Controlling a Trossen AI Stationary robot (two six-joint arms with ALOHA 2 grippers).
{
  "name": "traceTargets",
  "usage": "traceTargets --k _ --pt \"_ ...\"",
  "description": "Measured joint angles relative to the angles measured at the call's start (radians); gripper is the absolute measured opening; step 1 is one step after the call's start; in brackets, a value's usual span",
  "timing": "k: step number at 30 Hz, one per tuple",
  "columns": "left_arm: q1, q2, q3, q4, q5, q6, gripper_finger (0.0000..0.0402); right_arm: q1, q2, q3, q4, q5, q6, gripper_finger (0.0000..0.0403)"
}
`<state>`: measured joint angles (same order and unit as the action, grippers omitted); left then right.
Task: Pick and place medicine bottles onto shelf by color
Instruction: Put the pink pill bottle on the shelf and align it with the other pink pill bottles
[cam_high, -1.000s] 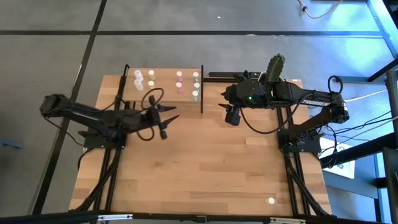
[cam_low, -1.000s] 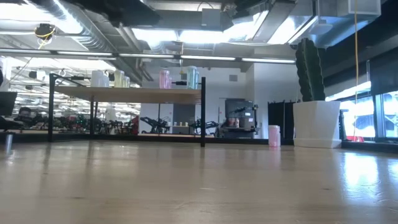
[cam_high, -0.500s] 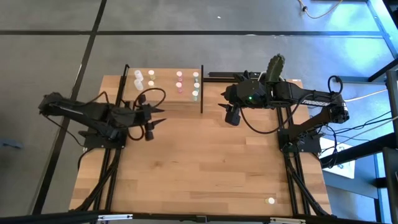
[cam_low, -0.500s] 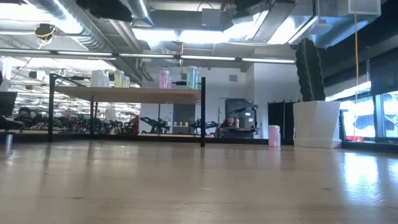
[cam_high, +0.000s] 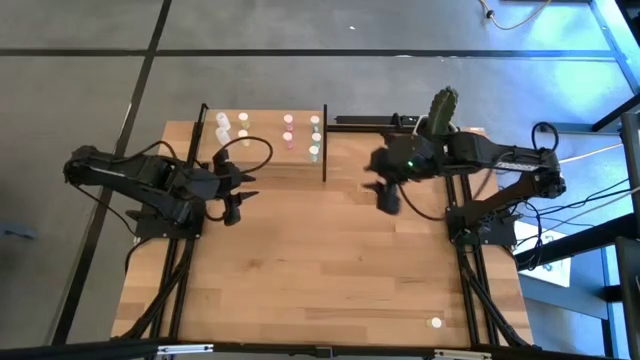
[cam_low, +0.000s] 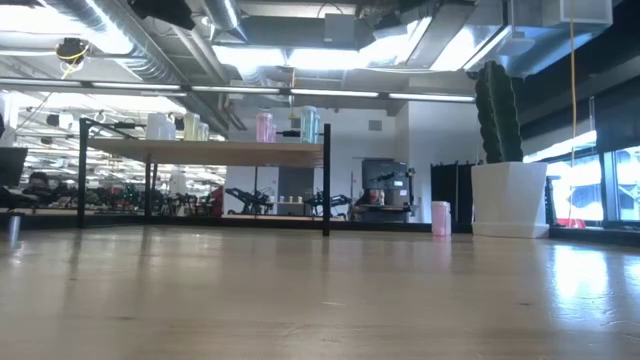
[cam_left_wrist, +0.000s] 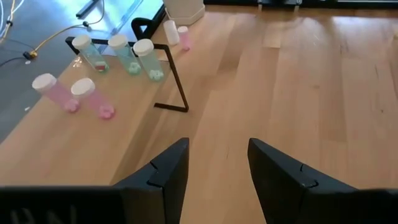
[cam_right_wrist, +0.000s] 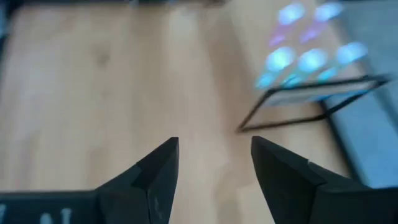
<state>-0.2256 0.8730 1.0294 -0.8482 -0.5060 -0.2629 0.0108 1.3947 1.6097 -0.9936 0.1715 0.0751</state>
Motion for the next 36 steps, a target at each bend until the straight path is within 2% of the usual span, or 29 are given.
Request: traceTargets --k 2,5,11,17,20,23,26,28,33,36 --pt "-0.001 0.001 0.000 -0.001 0.003 0.000 0.0157 0.028 -0.015 0.009 -0.073 -0.065 0.006 0.0204" --pt "-0.006 0.002 0.000 -0.001 0.014 0.000 0.0157 0.083 -0.031 0.013 -0.167 -0.089 0.044 0.0204" --pt "-0.007 0.003 0.000 -0.001 0.018 -0.023 0.0157 0.156 -0.034 0.013 -0.288 -0.089 0.209 0.0204" --pt "-0.006 0.003 -0.001 -0.002 0.021 -0.023 0.0157 0.216 -0.034 0.006 -0.312 -0.086 0.222 0.0204" --pt "-0.006 0.003 -0.001 -0.009 0.023 -0.023 0.0157 0.243 -0.034 0.000 -0.342 -0.057 0.275 0.0204" --pt "-0.006 0.004 -0.001 -0.008 0.023 -0.023 0.0157 0.252 -0.043 -0.021 -0.377 0.016 0.355 0.0204" --pt "-0.006 0.004 -0.001 -0.008 0.023 -0.023 0.0157 0.225 -0.061 -0.057 -0.389 0.079 0.423 0.0204" --pt "-0.006 0.004 -0.001 -0.011 0.023 -0.019 0.0157 0.190 -0.072 -0.090 -0.385 0.083 0.448 0.0204" --pt "-0.006 0.004 -0.001 -0.055 0.022 -0.019 0.0157 0.065 -0.076 -0.168 -0.313 -0.037 0.484 0.0204" --pt "-0.006 0.004 -0.001 -0.071 0.025 -0.023 0.0157 -0.009 -0.076 -0.205 -0.226 -0.072 0.502 0.0204"
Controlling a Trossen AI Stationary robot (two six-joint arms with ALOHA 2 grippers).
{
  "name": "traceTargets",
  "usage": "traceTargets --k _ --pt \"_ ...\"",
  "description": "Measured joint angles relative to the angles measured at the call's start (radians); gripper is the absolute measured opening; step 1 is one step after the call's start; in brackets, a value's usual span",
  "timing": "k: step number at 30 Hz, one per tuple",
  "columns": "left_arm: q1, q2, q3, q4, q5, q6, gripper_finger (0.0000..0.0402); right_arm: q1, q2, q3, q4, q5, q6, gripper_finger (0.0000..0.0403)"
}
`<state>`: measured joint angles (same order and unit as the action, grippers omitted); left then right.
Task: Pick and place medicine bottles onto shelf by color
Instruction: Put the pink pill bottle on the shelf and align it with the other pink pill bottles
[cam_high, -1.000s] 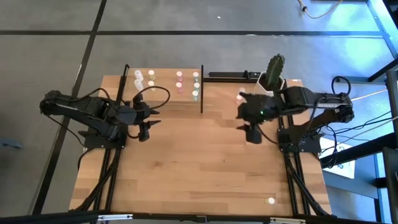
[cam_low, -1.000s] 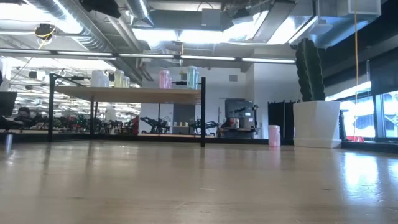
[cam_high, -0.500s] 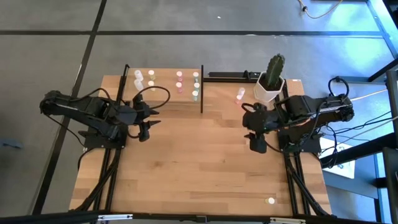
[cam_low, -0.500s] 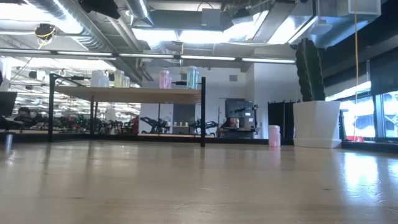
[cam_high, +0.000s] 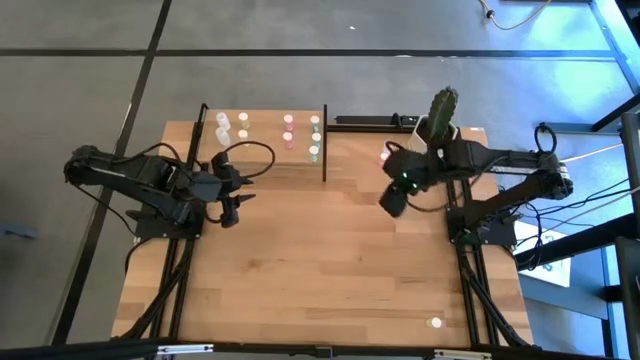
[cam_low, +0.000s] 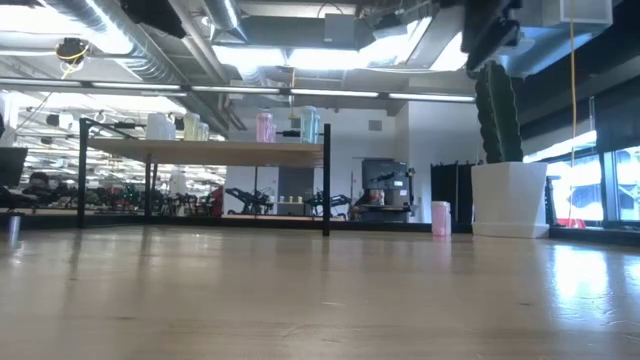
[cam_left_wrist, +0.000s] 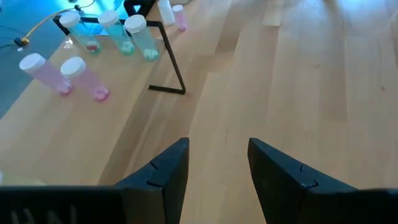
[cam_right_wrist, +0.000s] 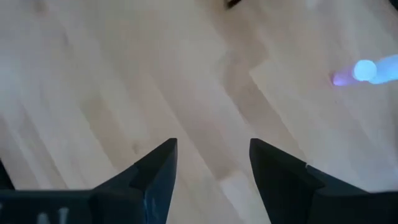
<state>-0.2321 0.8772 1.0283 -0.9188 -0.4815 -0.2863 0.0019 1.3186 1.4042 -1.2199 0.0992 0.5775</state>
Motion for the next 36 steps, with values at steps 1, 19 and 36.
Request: traceTargets --k 1,19,36 --pt "0.000 0.000 0.000 -0.003 0.002 0.000 0.0157 -0.024 0.000 -0.004 0.023 0.000 0.038 0.0204" --pt "0.000 0.000 0.000 -0.017 0.002 0.007 0.0157 -0.351 0.239 0.009 0.099 -0.047 0.436 0.0204" --pt "0.001 0.000 0.000 -0.015 0.001 0.007 0.0157 -0.520 0.378 0.010 0.130 -0.207 0.161 0.0204"
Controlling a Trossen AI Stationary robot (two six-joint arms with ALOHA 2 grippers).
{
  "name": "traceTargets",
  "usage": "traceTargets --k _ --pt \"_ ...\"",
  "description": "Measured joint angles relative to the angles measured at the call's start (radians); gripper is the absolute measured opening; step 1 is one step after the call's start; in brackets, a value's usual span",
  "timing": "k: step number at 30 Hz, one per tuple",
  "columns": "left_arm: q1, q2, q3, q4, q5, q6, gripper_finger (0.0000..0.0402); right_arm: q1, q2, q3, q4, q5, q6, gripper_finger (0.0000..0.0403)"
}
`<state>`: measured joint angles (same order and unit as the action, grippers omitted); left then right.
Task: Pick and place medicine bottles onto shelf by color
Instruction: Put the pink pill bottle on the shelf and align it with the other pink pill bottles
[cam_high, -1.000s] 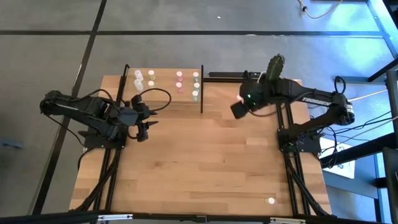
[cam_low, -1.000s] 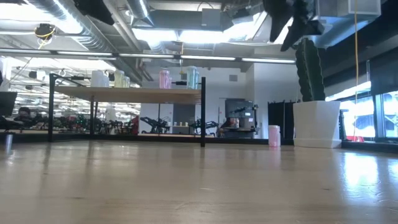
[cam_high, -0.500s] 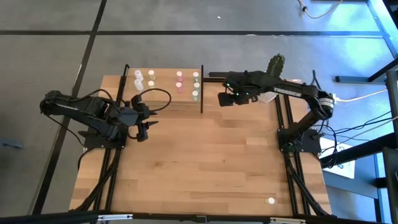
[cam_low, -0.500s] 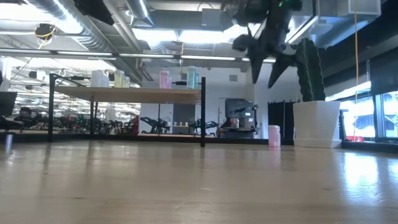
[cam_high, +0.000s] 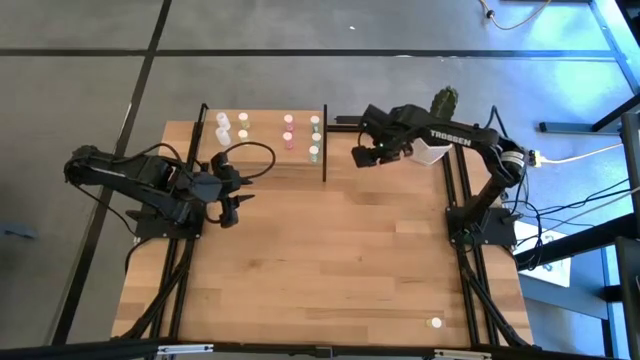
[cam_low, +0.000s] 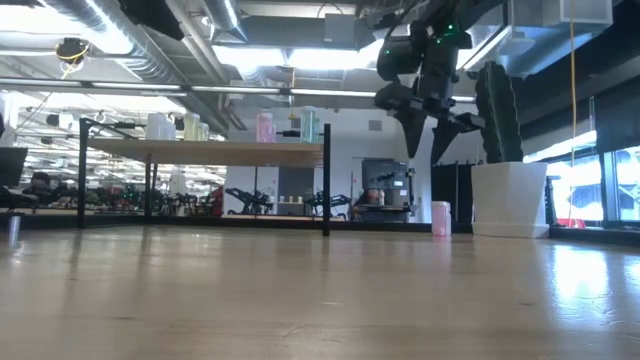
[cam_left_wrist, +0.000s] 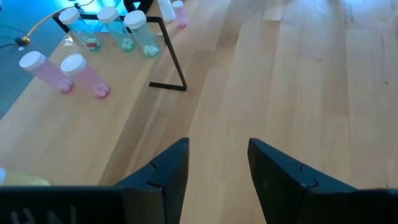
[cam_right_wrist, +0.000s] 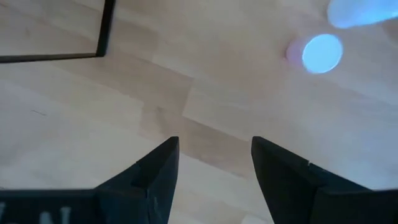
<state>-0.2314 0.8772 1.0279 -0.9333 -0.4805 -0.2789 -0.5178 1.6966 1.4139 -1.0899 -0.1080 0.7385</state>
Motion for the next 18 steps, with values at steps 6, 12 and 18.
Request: traceTargets --k 6,12,18 --pt "0.000 0.000 0.000 0.000 -0.001 -0.001 0.0157 -0.017 -0.002 0.000 0.004 0.008 -0.015 0.0204" --pt "0.000 0.000 0.000 0.000 -0.034 -0.003 0.0157 -0.021 -0.002 0.000 0.001 0.009 -0.128 0.0204" --pt "0.000 0.000 0.000 0.000 -0.035 -0.003 0.0157 -0.021 -0.003 0.000 0.002 0.009 -0.170 0.0204"
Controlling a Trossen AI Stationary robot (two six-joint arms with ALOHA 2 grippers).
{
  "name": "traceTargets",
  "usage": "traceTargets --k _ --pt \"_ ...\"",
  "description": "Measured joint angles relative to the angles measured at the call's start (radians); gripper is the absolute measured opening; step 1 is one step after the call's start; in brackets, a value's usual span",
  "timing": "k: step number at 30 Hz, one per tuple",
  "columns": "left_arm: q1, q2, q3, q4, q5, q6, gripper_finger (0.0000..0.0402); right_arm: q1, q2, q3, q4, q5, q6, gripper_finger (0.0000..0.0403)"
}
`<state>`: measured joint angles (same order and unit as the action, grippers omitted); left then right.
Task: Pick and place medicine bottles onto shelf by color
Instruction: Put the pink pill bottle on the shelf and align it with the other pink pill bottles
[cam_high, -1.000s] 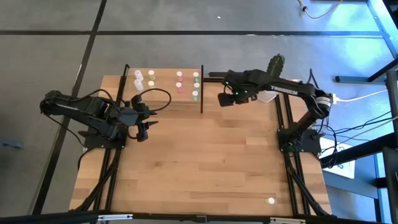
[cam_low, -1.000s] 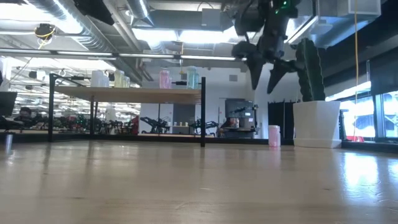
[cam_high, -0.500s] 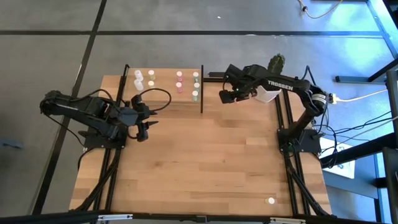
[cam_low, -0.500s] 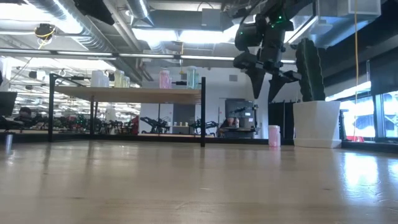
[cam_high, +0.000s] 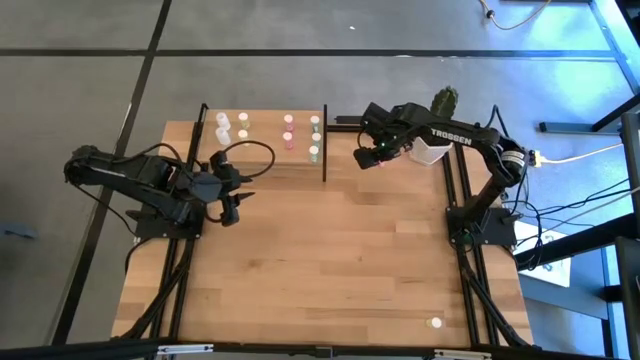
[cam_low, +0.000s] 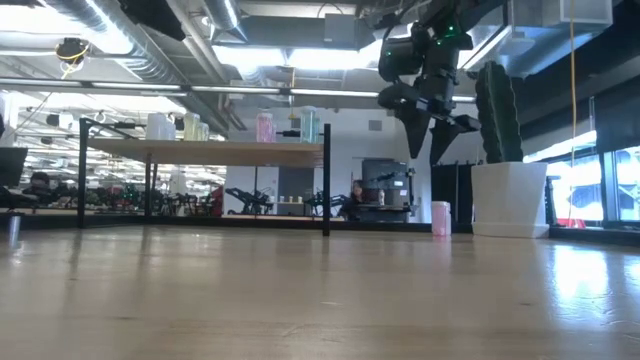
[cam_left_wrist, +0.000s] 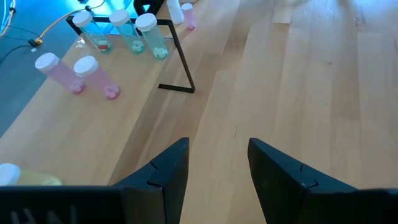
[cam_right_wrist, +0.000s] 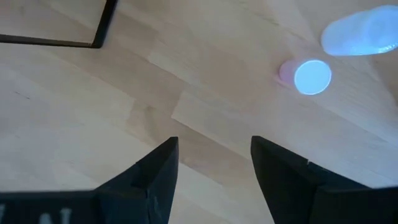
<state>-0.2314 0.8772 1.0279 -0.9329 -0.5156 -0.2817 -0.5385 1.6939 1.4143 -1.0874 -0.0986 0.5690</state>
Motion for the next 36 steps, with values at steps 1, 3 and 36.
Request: traceTargets --k 1,3,36 --pt "0.000 0.000 0.000 0.000 0.000 0.000 0.0157 0.000 0.000 0.000 0.001 0.000 0.000 0.0204" --pt "0.000 0.000 0.000 0.000 0.000 0.000 0.0157 0.000 0.000 0.000 -0.001 -0.004 -0.003 0.0204" --pt "0.000 0.000 0.000 -0.001 0.000 -0.004 0.0157 -0.025 0.088 0.000 -0.020 0.027 -0.137 0.0220"
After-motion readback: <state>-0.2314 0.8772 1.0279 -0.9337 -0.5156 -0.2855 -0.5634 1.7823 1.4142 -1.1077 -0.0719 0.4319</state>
